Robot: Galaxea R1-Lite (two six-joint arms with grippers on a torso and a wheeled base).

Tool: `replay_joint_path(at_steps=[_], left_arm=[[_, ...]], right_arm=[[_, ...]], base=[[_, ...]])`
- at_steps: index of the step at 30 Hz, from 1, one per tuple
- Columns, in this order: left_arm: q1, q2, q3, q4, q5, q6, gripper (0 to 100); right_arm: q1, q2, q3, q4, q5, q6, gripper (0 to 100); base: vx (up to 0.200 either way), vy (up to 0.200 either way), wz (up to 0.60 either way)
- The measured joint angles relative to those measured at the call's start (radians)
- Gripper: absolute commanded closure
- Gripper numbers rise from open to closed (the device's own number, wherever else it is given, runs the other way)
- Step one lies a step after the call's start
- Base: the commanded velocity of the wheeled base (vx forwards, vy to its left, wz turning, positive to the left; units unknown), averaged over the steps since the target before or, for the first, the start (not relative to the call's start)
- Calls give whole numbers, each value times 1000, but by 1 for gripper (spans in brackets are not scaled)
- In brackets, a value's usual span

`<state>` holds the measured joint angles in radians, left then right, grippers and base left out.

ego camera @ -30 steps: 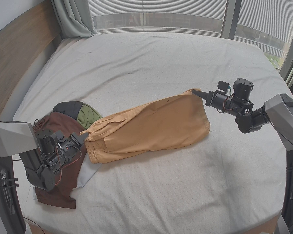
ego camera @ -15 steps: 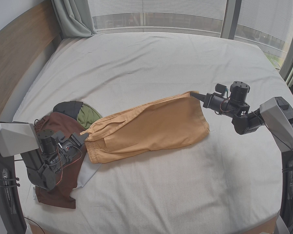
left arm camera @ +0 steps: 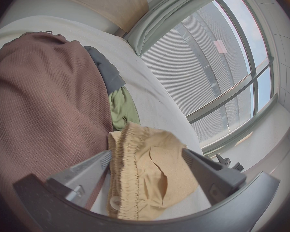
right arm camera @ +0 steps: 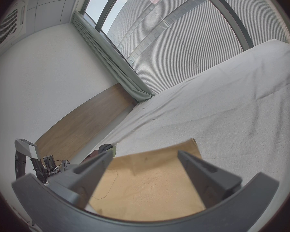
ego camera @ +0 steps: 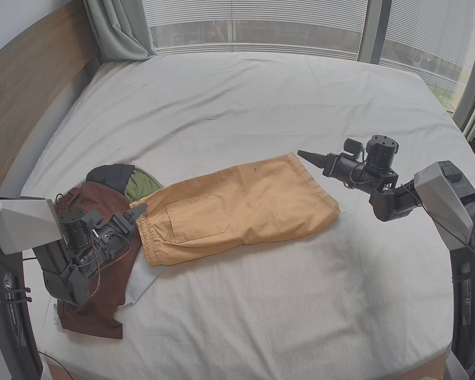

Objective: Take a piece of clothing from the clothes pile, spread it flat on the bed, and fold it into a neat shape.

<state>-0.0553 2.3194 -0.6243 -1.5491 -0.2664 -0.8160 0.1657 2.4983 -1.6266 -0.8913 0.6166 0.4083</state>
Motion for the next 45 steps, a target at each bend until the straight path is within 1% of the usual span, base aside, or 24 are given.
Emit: replay_joint_path(at_steps=[3,7,15,19,24,31,34,38,45], left_arm=[[9,-4,-4,0,0,-7,0],[11,-19,-3,0,-1,-29,0],[-7,-67,24,-1,-11,-40,0],[-11,-87,51,-1,-41,-36,0],[-15,-116,82,-1,-73,-33,0],[-33,-155,122,-2,-107,-25,0],[-42,-164,136,-2,-120,1,0],[-48,-171,152,-2,-143,50,0],[-53,-177,176,-2,-153,109,0]], right_arm=[[2,-3,21,0,-5,1,0],[11,-27,93,-4,-6,1,0],[25,-107,236,1,-7,4,0],[33,-149,336,-14,-8,10,0],[38,-194,472,-99,-8,24,0],[40,-235,651,-320,-9,147,0],[41,-244,716,-369,-9,171,0],[44,-249,785,-459,-9,182,0],[46,-255,830,-476,-9,194,0]], base=[[0,0,0],[0,0,0],[0,0,0],[0,0,0],[0,0,0],[0,0,0],[0,0,0],[0,0,0],[0,0,0]])
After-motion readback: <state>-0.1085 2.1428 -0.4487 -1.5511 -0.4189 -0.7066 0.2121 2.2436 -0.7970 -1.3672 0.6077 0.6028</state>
